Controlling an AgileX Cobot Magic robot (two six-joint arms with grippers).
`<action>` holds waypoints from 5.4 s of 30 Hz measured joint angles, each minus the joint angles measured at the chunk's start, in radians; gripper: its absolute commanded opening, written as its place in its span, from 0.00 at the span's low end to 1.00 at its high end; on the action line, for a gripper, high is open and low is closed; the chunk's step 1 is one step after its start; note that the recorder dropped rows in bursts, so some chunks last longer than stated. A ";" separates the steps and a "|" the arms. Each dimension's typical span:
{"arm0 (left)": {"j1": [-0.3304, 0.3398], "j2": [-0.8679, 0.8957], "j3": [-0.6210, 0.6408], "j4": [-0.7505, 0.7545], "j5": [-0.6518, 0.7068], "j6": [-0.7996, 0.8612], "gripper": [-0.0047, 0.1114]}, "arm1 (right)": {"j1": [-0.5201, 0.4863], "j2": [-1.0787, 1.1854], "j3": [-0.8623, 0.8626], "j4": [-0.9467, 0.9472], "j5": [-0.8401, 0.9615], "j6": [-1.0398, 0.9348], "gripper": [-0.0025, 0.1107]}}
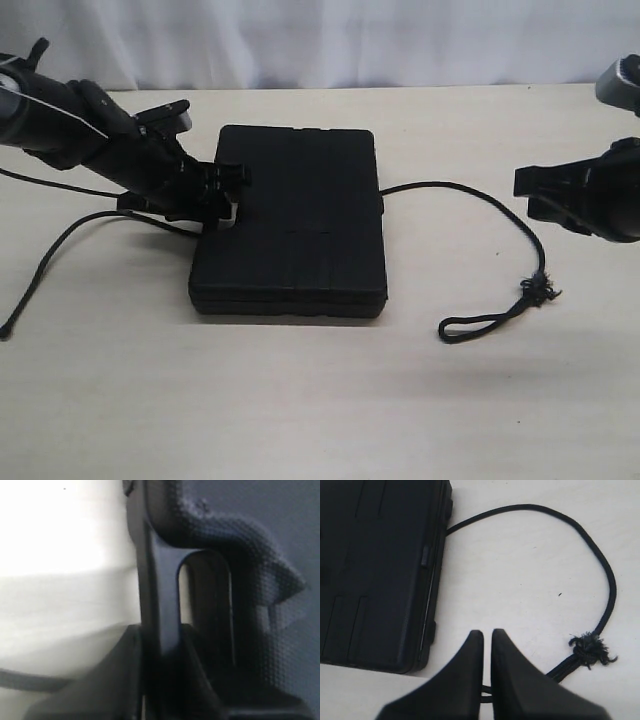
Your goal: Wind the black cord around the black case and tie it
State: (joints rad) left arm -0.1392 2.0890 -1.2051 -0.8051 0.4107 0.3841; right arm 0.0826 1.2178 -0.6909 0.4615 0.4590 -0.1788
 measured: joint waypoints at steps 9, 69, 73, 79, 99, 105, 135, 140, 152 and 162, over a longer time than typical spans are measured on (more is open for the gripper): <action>0.000 -0.128 0.000 -0.009 0.037 0.002 0.04 | 0.000 -0.005 -0.032 0.023 0.040 -0.054 0.08; -0.106 -0.313 0.004 -0.452 0.031 0.011 0.04 | 0.687 0.081 -0.204 -0.747 0.058 0.414 0.69; -0.106 -0.313 0.005 -0.507 0.008 0.012 0.04 | 0.699 0.125 -0.141 -0.631 -0.152 0.456 0.69; -0.106 -0.313 0.005 -0.540 -0.002 0.012 0.04 | 0.764 0.215 -0.125 -0.609 -0.341 0.464 0.69; -0.106 -0.313 0.005 -0.572 -0.026 0.006 0.04 | 0.718 0.256 -0.318 -0.903 0.072 0.551 0.69; -0.106 -0.313 0.005 -0.572 -0.020 0.006 0.04 | 0.746 0.247 -0.344 -0.966 0.230 0.686 0.69; -0.106 -0.313 0.005 -0.572 -0.027 0.006 0.04 | 0.998 0.510 -0.348 -2.014 0.400 1.762 0.69; -0.106 -0.313 0.005 -0.551 -0.027 0.006 0.04 | 0.961 0.529 -0.348 -2.020 0.379 1.834 0.49; -0.106 -0.313 0.003 -0.511 -0.038 0.005 0.13 | 0.954 0.534 -0.348 -2.014 0.372 1.845 0.06; -0.106 -0.338 0.001 -0.495 -0.040 0.123 0.47 | 0.943 0.499 -0.348 -1.946 0.371 1.860 0.06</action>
State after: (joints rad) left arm -0.2449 1.7506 -1.2041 -1.2999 0.3705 0.5066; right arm 1.0257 1.7166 -1.0387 -1.4844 0.8303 1.6814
